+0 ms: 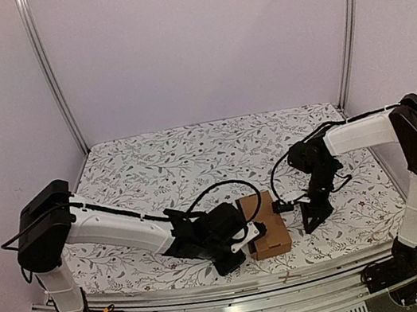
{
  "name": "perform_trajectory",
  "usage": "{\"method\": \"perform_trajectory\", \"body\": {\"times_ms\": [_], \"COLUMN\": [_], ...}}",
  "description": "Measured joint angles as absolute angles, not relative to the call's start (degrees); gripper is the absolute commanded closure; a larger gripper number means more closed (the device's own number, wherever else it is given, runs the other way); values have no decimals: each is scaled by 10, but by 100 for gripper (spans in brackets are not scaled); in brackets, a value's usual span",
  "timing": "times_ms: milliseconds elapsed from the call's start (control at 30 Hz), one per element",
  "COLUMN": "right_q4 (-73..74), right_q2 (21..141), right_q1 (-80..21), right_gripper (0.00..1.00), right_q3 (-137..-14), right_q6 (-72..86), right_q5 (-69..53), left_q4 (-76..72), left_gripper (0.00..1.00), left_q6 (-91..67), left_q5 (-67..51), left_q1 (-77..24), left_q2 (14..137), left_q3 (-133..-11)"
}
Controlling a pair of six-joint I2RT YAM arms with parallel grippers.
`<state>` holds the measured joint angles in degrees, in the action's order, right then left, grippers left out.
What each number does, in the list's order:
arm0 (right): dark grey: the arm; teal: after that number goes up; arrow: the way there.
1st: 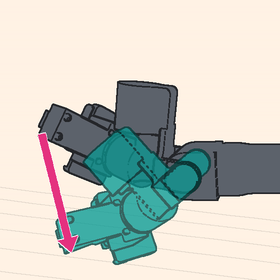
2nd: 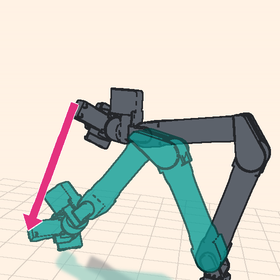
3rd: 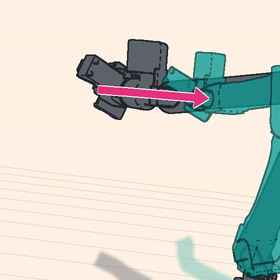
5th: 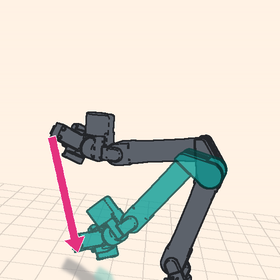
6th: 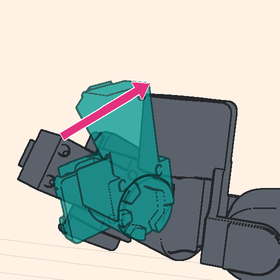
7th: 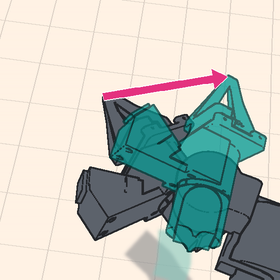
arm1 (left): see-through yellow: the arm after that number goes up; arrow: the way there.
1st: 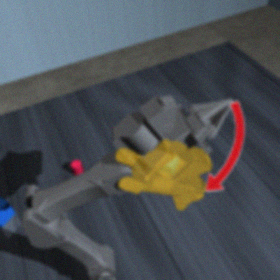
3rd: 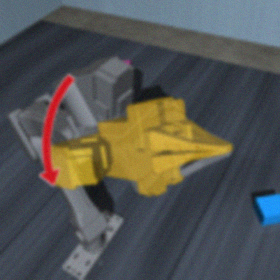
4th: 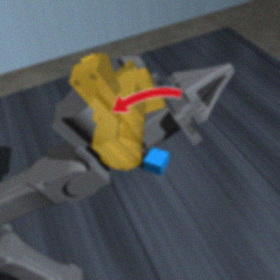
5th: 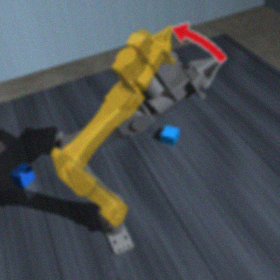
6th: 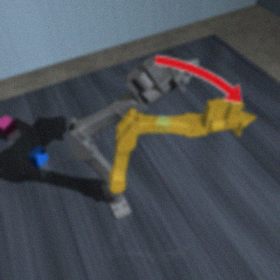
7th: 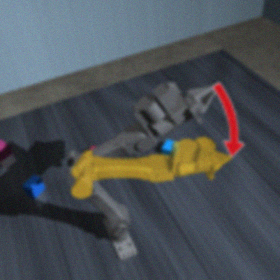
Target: Fold the paper box
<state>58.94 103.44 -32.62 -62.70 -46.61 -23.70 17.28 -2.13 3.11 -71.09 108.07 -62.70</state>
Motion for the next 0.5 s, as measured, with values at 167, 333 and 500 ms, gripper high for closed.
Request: {"method": "perform_trajectory", "body": {"times_ms": [167, 333, 500], "right_q4": [567, 598, 640], "right_q2": [1067, 1108, 1109], "right_q1": [-400, -415, -406], "right_gripper": [89, 89, 89], "right_q3": [-651, -689, -704], "right_q6": [-463, -452, -425], "right_q5": [-244, -246, -285], "left_q4": [150, 176, 189], "left_gripper": [93, 94, 95], "left_q6": [-11, 10, 13], "left_q5": [21, 20, 43], "left_q1": [-713, -716, -723], "left_q2": [1133, 1159, 1167], "left_q3": [-683, -727, -741]}}
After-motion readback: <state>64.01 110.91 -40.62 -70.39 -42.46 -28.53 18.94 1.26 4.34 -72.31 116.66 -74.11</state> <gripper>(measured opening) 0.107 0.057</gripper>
